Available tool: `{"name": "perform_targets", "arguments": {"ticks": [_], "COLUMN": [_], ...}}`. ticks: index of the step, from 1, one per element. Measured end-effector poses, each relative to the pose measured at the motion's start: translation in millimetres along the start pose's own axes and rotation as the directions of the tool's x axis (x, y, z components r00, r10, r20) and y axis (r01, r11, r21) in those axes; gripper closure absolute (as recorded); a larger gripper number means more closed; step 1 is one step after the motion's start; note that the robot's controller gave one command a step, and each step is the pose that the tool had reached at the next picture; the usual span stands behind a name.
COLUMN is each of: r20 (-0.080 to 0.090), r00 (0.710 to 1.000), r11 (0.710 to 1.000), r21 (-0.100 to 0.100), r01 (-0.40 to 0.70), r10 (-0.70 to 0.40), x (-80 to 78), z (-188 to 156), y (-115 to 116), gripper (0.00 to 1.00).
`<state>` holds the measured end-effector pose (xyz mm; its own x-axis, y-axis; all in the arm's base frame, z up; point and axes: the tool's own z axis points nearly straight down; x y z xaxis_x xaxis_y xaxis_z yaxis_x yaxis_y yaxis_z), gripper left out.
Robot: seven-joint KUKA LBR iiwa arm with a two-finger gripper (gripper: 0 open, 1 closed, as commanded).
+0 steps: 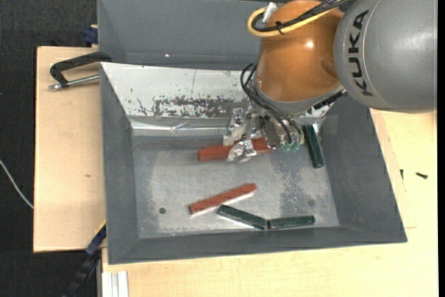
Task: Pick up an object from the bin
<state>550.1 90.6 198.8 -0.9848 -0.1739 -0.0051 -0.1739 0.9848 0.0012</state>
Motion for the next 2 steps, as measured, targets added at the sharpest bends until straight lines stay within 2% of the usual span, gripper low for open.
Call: {"name": "perform_targets", "arguments": {"ticks": [1, 2], "r20": [-0.005, -0.004], "r00": [0.997, 0.995], "r11": [0.997, 0.995], "r21": [-0.001, -0.001], "r01": [0.074, 0.096], "r10": [-0.074, -0.096], "x": [4.9, 5.0], "z": [-27.3, -40.1], "y": [-10.5, -15.6], "gripper": [1.00, 1.00]}}
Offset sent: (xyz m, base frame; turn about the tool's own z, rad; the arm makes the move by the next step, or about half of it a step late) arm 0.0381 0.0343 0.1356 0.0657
